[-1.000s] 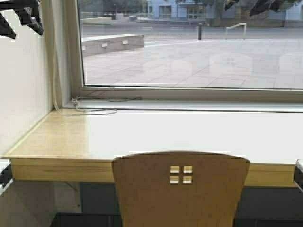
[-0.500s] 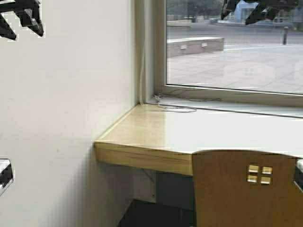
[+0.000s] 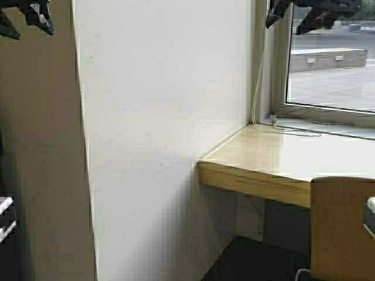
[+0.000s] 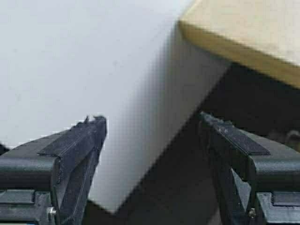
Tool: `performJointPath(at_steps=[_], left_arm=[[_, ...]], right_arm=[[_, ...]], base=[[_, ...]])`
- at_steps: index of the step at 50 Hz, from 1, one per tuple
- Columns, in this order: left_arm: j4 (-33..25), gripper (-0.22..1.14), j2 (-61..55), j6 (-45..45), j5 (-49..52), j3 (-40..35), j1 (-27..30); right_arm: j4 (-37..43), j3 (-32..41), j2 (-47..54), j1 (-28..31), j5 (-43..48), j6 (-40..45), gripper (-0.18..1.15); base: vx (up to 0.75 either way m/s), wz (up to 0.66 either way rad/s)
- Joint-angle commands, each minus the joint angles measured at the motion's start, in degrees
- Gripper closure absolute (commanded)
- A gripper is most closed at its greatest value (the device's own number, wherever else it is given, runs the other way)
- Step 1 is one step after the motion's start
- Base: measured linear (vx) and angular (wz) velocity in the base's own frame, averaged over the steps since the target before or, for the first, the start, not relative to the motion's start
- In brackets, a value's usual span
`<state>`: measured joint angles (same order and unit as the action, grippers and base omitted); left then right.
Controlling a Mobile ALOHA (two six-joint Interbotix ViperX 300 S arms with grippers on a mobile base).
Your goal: Push the chairs under the table
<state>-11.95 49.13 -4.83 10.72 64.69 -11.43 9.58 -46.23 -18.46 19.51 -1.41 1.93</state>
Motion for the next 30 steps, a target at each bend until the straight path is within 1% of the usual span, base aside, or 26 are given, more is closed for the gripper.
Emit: performJointPath(at_steps=[1,13,21,30], left_arm=[[-0.18,0.02,0.00,0.18,0.00,-0.70,0.00],[0.00,0.02,-0.70,0.70,0.18,-0.88,0.00],[0.18,0.02,-2.11,0.70,-1.93,-0.53,0.00],[-0.62,0.02,-2.11,1.05,-1.23,-0.88,0.00]], right_arm=[[0.26,1.41,1.05,0.18,0.26,0.09,0.04],[0.53,2.02,2.02,1.85,0.09,0.00,0.04],[0.53,3.08,5.27,1.93,0.09,0.00,0.04],[0.70,5.27,8.96,1.93,0.09,0.09,0.04]], base=[[-0.27,0.19],[-0.29,0.20],[-0.33,0.20],[-0.39,0.20]])
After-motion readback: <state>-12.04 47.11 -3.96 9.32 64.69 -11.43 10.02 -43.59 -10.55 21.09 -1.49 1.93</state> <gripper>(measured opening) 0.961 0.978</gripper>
